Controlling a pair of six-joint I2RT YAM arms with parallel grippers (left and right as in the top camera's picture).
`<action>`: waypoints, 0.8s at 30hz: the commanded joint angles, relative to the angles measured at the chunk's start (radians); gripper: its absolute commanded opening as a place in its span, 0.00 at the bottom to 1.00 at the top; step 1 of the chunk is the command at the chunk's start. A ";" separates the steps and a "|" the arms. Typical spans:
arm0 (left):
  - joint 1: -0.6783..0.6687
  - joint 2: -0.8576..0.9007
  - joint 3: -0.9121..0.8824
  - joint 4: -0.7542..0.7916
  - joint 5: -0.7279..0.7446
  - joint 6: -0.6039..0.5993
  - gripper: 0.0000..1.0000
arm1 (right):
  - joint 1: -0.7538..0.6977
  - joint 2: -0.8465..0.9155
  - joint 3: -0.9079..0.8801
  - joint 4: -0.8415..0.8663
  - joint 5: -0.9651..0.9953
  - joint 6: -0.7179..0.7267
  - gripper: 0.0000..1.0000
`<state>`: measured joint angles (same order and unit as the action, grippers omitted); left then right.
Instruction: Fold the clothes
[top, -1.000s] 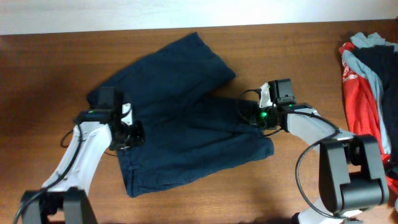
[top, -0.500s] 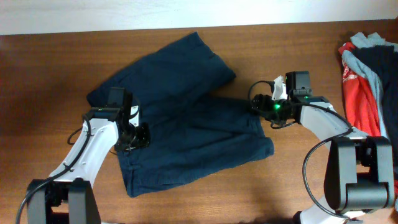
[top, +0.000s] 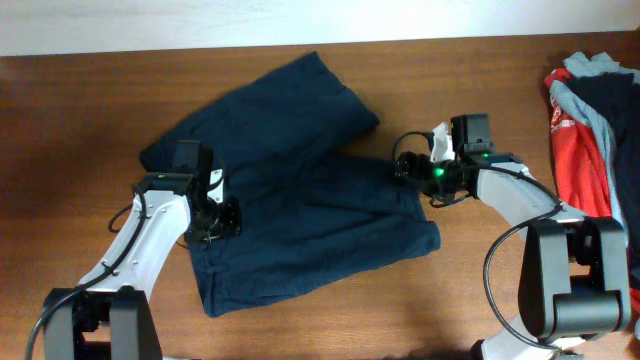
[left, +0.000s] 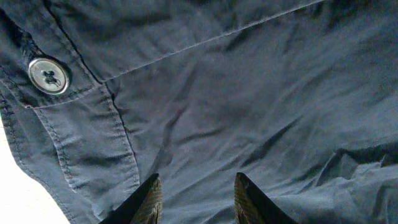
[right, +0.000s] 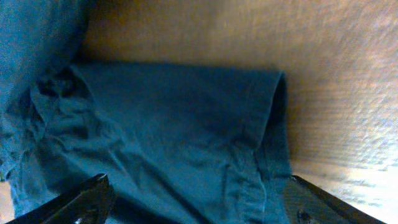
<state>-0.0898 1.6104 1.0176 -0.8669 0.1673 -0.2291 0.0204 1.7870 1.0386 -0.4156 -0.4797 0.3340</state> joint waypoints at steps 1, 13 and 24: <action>-0.002 0.011 0.002 0.002 -0.006 -0.002 0.38 | -0.001 0.005 0.023 0.004 0.031 -0.011 0.83; -0.002 0.011 0.002 0.008 -0.006 -0.002 0.38 | 0.008 0.021 -0.002 -0.007 0.140 -0.015 0.64; -0.002 0.011 0.002 0.011 -0.006 -0.002 0.39 | 0.043 0.105 -0.001 0.062 0.077 -0.011 0.48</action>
<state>-0.0895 1.6104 1.0176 -0.8577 0.1673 -0.2291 0.0402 1.8694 1.0443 -0.3614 -0.3904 0.3286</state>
